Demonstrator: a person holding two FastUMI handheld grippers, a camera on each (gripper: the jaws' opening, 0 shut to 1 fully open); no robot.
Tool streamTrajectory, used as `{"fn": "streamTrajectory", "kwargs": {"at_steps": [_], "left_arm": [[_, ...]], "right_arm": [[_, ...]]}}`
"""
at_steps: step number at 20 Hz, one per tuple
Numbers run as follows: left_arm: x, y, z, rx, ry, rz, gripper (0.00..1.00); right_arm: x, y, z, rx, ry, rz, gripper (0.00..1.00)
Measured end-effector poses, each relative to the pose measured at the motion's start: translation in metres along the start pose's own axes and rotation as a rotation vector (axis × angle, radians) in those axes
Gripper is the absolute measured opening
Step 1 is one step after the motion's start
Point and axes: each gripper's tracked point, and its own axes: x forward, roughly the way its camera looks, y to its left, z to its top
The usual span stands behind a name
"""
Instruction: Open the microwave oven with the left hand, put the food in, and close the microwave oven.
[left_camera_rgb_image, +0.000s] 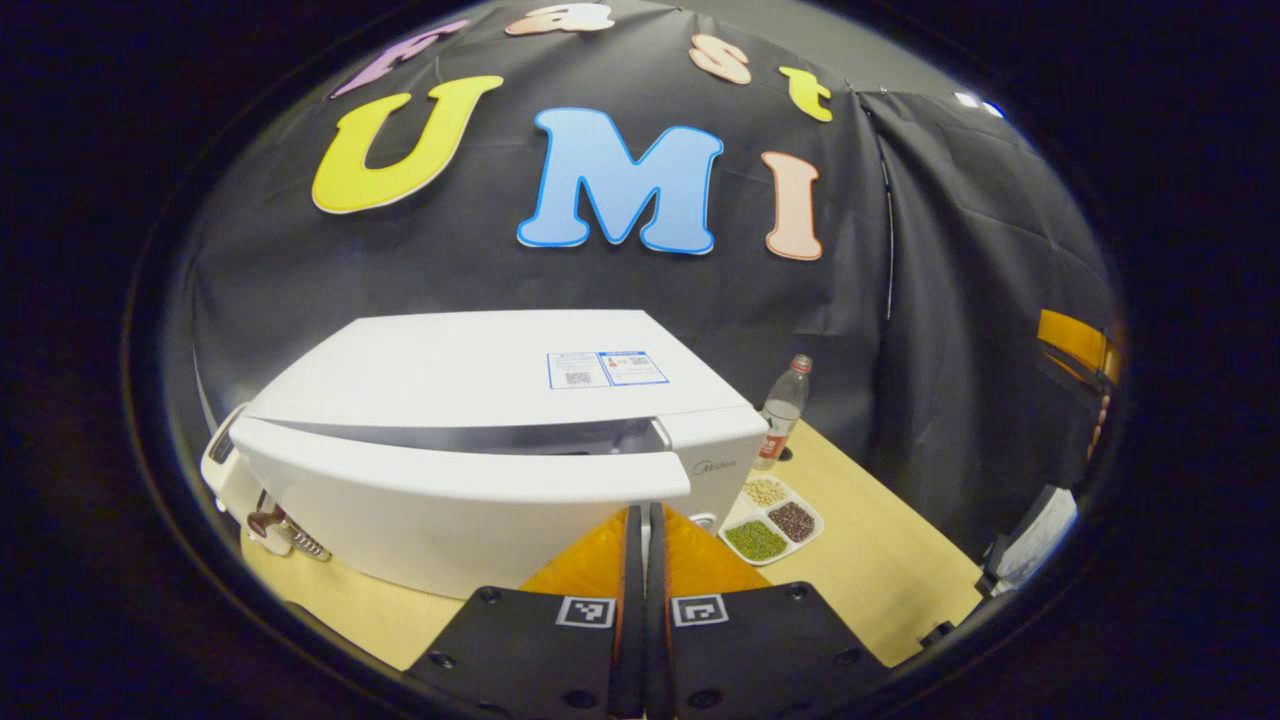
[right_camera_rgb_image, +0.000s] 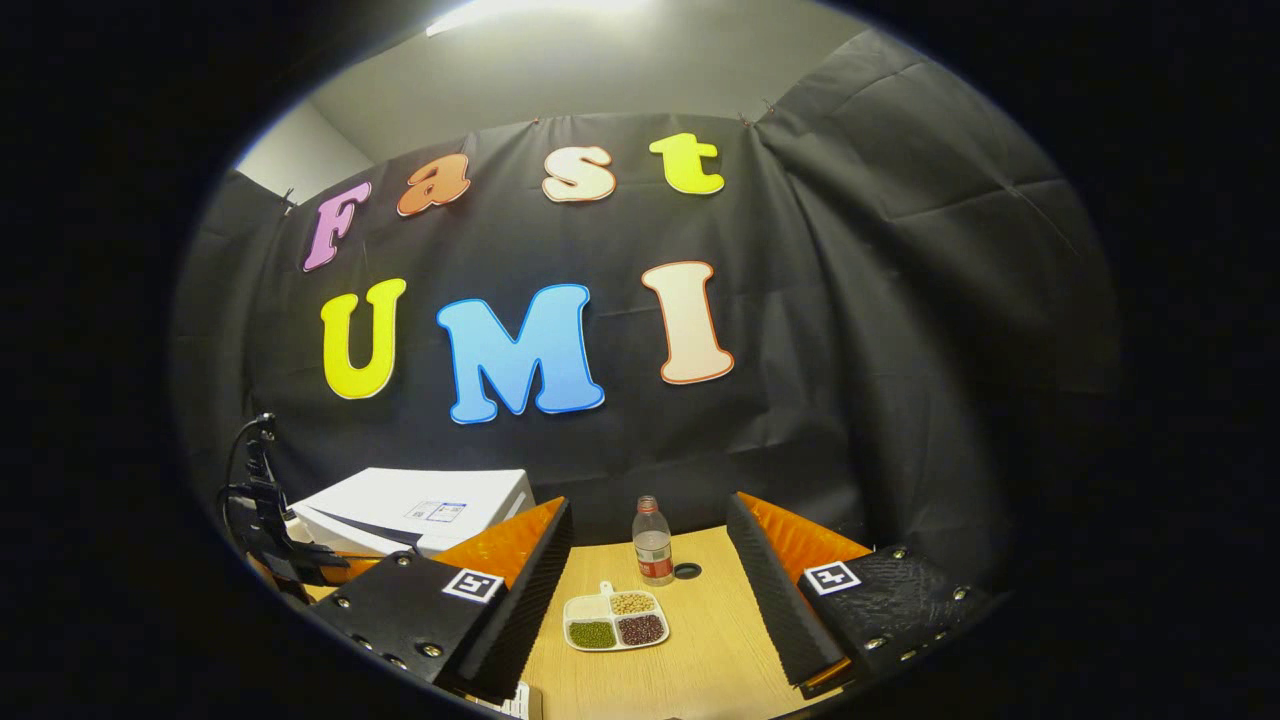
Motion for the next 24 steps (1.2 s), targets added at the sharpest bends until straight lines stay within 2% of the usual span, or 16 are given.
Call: {"fn": "streamTrajectory", "kwargs": {"at_steps": [6, 8, 13, 24], "left_arm": [[0.02, 0.005, 0.012, -0.01, -0.007, 0.008, 0.09], [0.02, 0.005, 0.013, 0.0, -0.013, 0.011, 0.06], [0.021, 0.006, 0.013, -0.029, -0.033, 0.009, 0.07], [0.019, 0.007, 0.014, -0.007, -0.047, 0.025, 0.06]], "right_arm": [[0.007, -0.004, -0.002, -0.008, 0.01, 0.001, 0.93], [0.01, -0.005, -0.004, -0.007, 0.014, 0.0, 0.94], [0.013, 0.0, -0.005, -0.009, 0.02, 0.011, 0.94], [0.009, 0.015, -0.004, -0.023, 0.023, 0.06, 0.93]]}}
